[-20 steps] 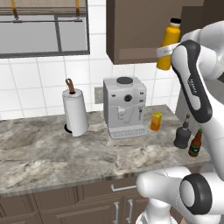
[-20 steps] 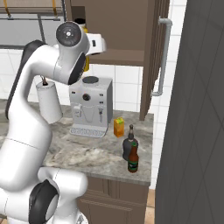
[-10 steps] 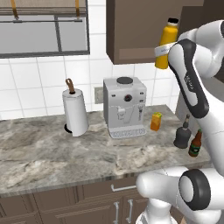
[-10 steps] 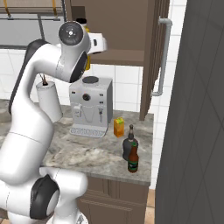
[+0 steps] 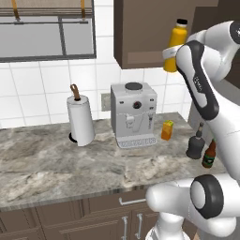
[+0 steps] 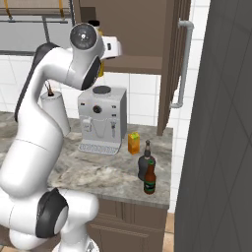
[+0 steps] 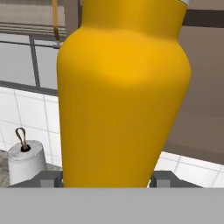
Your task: Sort all alcoholic drinks to one cabinet, and non-alcoholic drinks to the other.
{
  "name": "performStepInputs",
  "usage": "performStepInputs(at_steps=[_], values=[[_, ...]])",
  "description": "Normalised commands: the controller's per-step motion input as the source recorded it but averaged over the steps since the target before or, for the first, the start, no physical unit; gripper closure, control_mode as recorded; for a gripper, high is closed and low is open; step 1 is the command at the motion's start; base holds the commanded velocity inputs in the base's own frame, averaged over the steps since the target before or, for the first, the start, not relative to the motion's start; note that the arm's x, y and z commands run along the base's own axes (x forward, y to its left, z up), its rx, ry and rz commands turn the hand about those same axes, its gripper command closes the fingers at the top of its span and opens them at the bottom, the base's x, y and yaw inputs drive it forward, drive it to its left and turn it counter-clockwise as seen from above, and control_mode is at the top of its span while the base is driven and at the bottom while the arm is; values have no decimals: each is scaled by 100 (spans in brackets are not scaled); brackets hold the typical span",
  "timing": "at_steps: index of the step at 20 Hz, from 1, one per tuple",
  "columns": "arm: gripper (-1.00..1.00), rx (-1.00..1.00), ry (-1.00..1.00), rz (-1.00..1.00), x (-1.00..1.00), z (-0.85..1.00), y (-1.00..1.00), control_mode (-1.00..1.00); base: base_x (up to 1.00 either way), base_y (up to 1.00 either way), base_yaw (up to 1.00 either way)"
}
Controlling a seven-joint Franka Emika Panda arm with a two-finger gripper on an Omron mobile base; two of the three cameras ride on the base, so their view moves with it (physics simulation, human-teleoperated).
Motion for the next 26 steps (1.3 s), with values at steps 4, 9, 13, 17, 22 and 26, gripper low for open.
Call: performStepInputs(at_steps=[4,9,13,17,22,26], values=[[100,0,0,0,25,0,0,-100,0,0,0],[100,0,-1,0,25,0,0,-100,0,0,0],[100,0,-2,0,25,0,0,-100,0,0,0],[100,0,0,0,26,0,0,-100,0,0,0],[100,0,0,0,23,0,0,-100,0,0,0],[100,0,0,0,26,0,0,-100,0,0,0]])
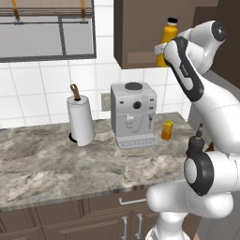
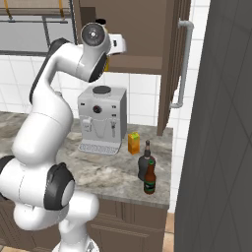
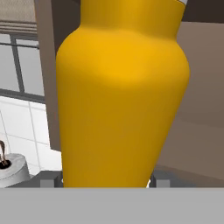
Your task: Sort all alcoholic drinks to one cabinet, and non-alcoholic drinks to the other.
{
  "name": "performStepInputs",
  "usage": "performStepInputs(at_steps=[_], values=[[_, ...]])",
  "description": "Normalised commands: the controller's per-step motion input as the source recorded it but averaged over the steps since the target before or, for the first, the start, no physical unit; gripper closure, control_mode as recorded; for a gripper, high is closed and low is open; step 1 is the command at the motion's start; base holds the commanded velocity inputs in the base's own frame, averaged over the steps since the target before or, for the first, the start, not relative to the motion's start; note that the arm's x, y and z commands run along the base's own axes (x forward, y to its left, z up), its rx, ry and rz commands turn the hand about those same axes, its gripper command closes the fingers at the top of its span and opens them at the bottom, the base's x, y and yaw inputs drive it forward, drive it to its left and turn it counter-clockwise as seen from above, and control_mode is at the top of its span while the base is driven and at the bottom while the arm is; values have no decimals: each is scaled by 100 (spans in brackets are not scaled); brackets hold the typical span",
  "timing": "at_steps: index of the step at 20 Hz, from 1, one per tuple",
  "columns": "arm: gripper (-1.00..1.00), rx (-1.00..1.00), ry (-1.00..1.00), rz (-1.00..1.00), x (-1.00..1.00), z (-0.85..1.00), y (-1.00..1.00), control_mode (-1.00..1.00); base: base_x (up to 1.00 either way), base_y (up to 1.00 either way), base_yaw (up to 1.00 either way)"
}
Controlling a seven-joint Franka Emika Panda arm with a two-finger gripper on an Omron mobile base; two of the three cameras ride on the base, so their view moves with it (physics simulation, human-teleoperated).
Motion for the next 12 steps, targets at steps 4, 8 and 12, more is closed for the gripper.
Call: performStepInputs(at_steps=[4,8,12], values=[[100,0,0,0,23,0,0,-100,0,0,0],[100,0,0,0,22,-1,0,-100,0,0,0],[100,0,0,0,21,-5,0,-100,0,0,0]])
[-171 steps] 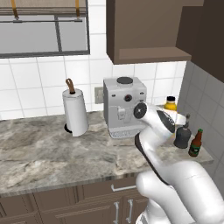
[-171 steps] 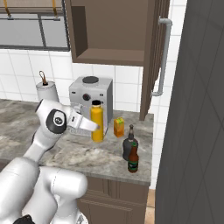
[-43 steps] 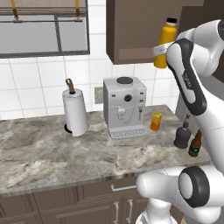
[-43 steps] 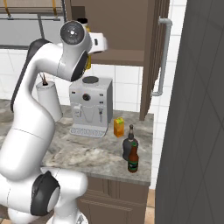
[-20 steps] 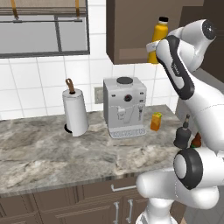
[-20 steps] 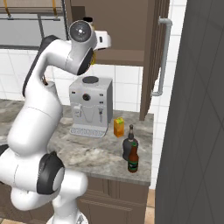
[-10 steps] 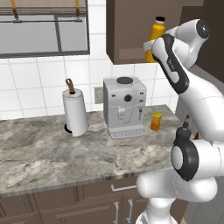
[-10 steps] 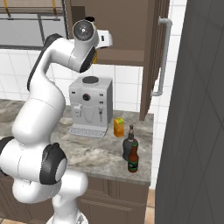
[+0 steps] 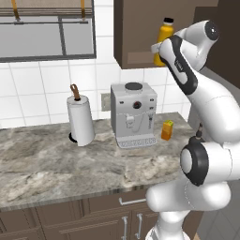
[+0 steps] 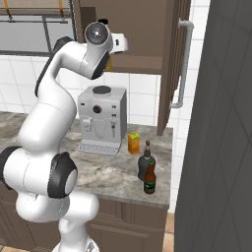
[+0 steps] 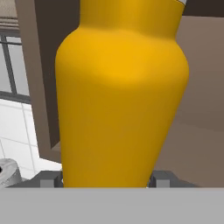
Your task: Sort all alcoholic drinks to one cabinet, and non-alcoholic drinks to the other.
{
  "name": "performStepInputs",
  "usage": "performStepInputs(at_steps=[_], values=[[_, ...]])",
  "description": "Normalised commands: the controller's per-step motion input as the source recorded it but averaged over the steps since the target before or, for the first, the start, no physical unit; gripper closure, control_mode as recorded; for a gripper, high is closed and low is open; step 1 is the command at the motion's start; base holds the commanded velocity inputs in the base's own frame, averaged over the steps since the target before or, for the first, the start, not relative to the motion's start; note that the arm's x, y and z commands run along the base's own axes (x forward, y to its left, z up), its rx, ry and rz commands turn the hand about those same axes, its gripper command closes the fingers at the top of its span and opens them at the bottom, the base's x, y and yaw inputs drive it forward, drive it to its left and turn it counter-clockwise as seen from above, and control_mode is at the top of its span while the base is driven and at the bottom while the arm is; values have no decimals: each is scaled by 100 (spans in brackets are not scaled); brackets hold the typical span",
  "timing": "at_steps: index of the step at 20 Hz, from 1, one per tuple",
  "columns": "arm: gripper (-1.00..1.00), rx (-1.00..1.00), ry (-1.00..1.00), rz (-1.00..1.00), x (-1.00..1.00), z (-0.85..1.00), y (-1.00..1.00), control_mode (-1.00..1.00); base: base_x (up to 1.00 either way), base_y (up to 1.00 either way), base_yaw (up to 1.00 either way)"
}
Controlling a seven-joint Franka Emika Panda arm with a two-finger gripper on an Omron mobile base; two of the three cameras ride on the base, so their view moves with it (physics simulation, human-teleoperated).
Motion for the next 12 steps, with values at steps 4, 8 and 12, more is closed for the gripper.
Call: performStepInputs(at_steps=[4,8,12], values=[[100,-1,0,0,16,-7,0,-100,0,0,0],[100,-2,-2,0,10,-9,0,-100,0,0,0],[100,0,-6,0,12,-6,0,-100,0,0,0]])
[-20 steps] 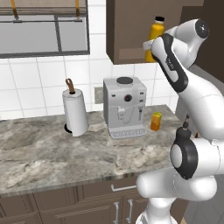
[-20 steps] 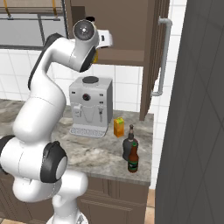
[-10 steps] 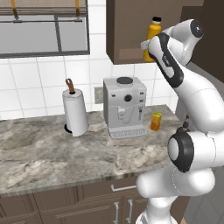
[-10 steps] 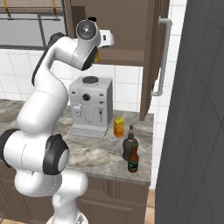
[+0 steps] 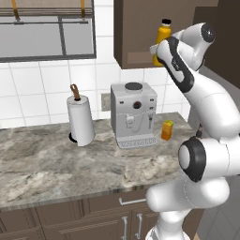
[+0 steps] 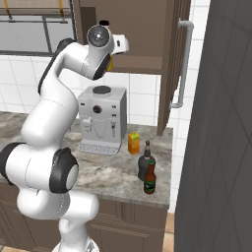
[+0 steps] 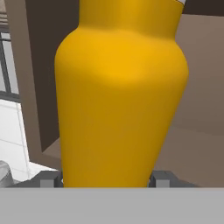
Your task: Sort all alcoholic drinks to one cabinet, and non-alcoholic drinks to the other.
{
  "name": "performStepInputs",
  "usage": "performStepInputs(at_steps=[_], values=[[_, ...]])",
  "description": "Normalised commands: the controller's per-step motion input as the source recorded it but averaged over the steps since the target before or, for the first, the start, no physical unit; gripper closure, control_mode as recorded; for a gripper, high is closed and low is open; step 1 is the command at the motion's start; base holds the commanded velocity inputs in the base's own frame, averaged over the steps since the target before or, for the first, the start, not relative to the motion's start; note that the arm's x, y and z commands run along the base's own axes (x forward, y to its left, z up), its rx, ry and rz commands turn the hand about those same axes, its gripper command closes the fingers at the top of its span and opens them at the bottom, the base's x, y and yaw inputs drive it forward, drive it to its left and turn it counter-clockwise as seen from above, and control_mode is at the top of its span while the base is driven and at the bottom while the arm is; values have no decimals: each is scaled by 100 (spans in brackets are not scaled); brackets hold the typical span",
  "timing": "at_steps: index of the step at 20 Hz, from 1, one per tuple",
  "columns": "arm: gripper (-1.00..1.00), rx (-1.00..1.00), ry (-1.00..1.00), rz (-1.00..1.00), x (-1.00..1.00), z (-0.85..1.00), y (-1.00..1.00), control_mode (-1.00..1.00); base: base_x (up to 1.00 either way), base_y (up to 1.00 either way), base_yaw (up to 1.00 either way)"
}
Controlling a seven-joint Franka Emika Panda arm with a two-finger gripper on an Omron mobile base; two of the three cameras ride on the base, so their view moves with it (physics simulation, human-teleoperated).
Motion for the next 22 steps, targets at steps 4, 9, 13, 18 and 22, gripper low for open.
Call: performStepInputs(at_steps=[4,9,13,18,22], values=[[100,0,-7,0,13,-2,0,-100,0,0,0],[100,0,-2,0,12,-6,0,-100,0,0,0],[100,0,0,0,15,-4,0,-100,0,0,0],[100,0,0,0,23,-1,0,-100,0,0,0],[100,0,3,0,26,0,0,-100,0,0,0]])
